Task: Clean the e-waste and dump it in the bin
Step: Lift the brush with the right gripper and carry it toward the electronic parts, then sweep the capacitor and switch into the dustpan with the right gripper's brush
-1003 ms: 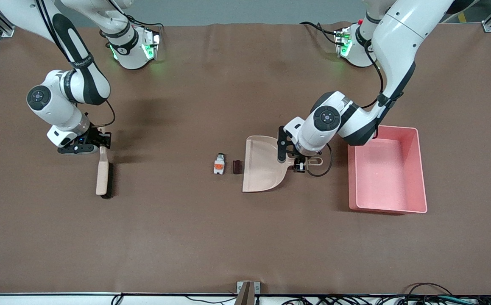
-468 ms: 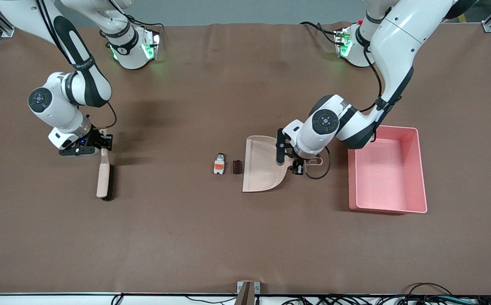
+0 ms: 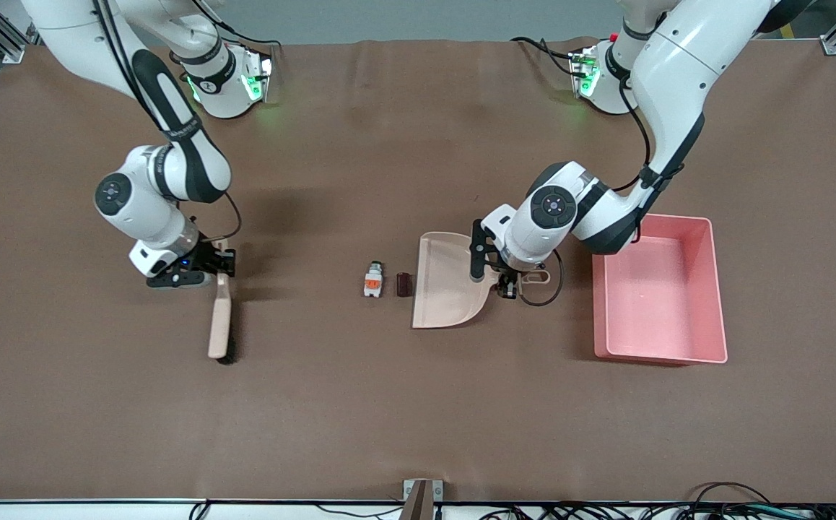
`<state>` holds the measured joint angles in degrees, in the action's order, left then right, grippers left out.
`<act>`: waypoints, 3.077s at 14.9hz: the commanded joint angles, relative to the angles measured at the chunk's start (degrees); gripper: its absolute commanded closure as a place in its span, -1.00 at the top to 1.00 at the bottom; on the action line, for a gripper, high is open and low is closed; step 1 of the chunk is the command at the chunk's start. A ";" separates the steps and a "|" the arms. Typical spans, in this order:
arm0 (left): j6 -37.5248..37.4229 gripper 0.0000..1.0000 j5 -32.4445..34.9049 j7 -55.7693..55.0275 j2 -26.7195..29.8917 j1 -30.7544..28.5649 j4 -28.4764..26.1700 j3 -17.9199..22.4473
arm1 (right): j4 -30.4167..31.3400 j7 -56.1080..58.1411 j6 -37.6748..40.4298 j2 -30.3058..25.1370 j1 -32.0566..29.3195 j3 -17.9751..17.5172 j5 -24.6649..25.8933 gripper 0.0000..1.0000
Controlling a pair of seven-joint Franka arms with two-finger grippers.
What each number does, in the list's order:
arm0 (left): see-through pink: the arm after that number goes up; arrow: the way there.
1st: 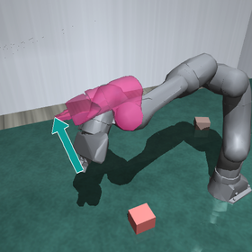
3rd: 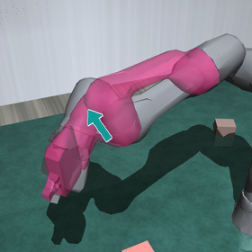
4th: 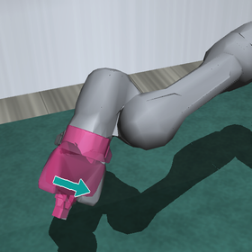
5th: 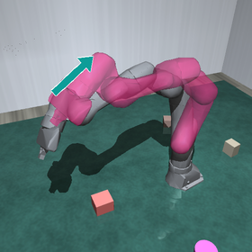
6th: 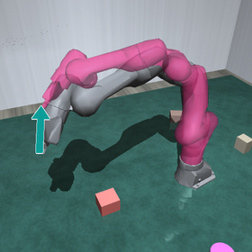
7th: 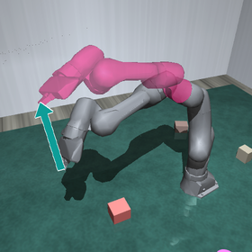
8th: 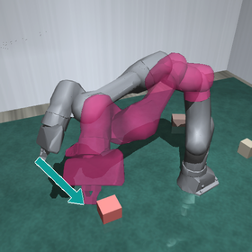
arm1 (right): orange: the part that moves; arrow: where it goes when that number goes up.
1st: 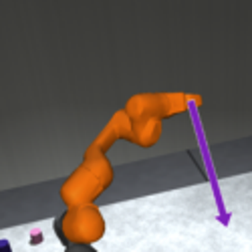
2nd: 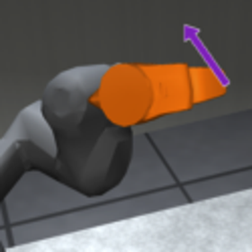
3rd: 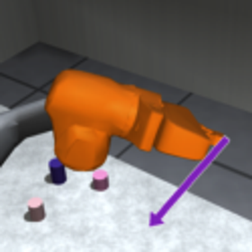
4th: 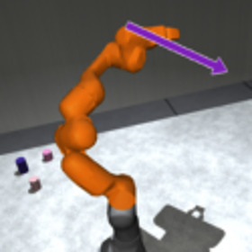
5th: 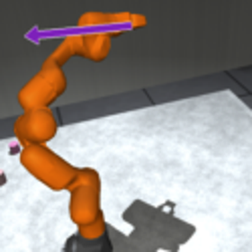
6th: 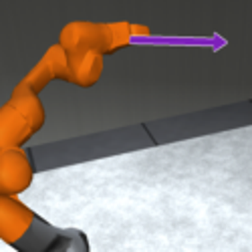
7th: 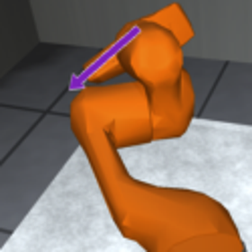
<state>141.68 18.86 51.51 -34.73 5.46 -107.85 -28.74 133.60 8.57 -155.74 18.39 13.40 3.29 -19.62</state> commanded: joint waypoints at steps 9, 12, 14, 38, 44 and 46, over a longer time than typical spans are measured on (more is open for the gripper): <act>-3.51 -0.99 6.09 -6.86 -0.34 0.34 2.55 0.09 | -4.13 -24.37 6.58 2.17 16.64 0.22 -2.17 -0.99; -5.88 -0.99 6.45 -7.92 -0.43 1.91 3.52 0.18 | -4.84 -28.60 7.55 2.26 19.73 0.22 -2.17 -0.99; -6.94 -0.99 8.46 -8.01 -0.60 2.80 4.49 0.09 | -6.15 -30.28 11.32 2.00 20.69 0.31 -2.09 -0.99; -7.83 -0.99 9.61 -10.37 -5.17 6.49 9.50 0.18 | -20.22 -41.36 26.89 6.92 29.05 0.48 0.55 -0.99; -7.83 -0.99 10.84 -11.70 -5.53 6.58 9.59 0.18 | -21.01 -42.68 26.89 7.71 29.75 0.49 1.17 -0.99; -7.83 -0.99 11.11 -11.70 -5.61 6.58 9.59 0.18 | -21.71 -43.81 26.37 8.23 30.63 0.40 1.08 -0.99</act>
<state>134.10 28.06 41.77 -38.45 11.19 -100.12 -28.68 113.78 -32.64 -129.49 25.20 42.45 3.37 -19.51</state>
